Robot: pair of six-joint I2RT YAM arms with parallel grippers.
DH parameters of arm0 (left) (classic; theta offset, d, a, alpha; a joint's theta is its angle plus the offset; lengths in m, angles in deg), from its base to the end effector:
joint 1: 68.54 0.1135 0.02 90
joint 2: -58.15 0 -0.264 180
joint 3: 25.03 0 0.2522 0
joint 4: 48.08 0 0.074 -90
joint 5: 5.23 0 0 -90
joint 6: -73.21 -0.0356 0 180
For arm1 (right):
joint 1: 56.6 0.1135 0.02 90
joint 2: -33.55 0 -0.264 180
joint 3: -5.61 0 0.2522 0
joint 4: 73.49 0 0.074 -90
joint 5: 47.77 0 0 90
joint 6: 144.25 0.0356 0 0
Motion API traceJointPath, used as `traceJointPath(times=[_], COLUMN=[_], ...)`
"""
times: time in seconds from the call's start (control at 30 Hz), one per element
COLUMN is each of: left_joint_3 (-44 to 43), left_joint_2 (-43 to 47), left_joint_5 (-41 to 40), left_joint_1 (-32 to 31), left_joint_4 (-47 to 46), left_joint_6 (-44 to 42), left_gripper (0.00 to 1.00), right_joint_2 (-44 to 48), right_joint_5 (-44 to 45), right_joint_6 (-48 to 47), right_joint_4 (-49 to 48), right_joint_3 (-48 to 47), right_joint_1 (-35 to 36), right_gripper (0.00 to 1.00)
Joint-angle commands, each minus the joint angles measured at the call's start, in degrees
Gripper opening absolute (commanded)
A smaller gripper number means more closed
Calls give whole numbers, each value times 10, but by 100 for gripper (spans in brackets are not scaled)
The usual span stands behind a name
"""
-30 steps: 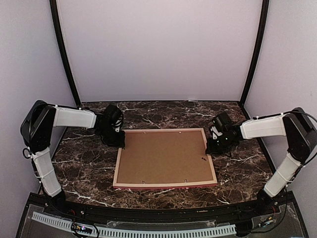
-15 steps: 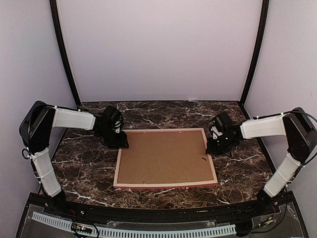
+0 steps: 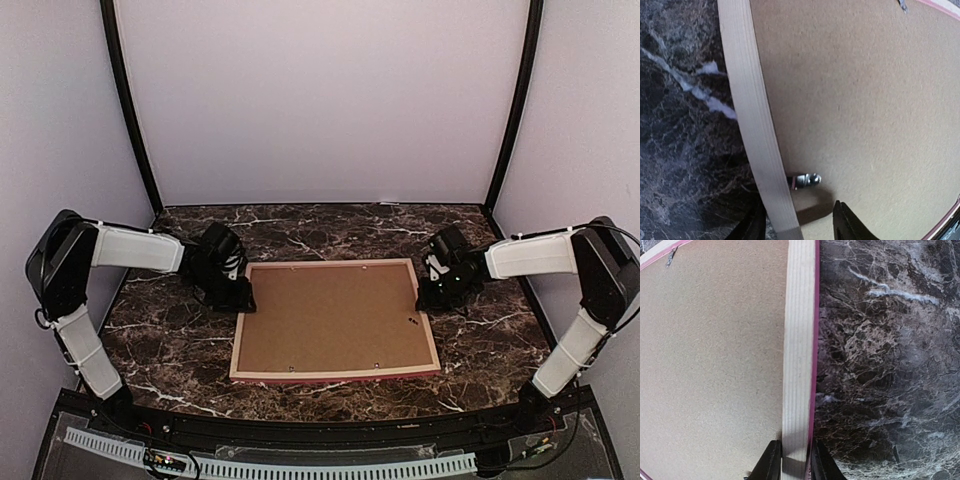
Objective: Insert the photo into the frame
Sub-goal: Press the fastener onto the backboard.
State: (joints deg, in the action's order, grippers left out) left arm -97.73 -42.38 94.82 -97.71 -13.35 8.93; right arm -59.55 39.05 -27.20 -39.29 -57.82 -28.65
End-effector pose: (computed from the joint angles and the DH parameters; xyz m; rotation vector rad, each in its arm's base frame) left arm 0.2952 -0.1719 0.1585 0.1417 2.7459 -0.5238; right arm 0.2655 0.1431 0.1539 -0.0392 2.7395 0.3610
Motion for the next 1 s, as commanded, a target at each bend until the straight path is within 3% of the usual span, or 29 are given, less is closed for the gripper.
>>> traceJointPath(times=[0.0,0.17,0.37,0.97], left_joint_3=[31,39,52,68], left_joint_2=[27,24,36,35], left_joint_5=[14,19,6,1], left_joint_1=[-2,-2,-5,-12], left_joint_4=[6,-6,-22,-39], left_joint_6=[-4,-1,19,44], left_gripper=[43,31,24,13], right_joint_2=[-1,6,29,58], right_joint_5=[-4,-8,-26,-23], right_joint_6=[6,13,25,7], right_joint_4=[9,7,5,46], right_joint_3=[-5,-4,-5,35], right_joint_1=[-2,-2,-2,42], right_gripper=[24,34,48,56])
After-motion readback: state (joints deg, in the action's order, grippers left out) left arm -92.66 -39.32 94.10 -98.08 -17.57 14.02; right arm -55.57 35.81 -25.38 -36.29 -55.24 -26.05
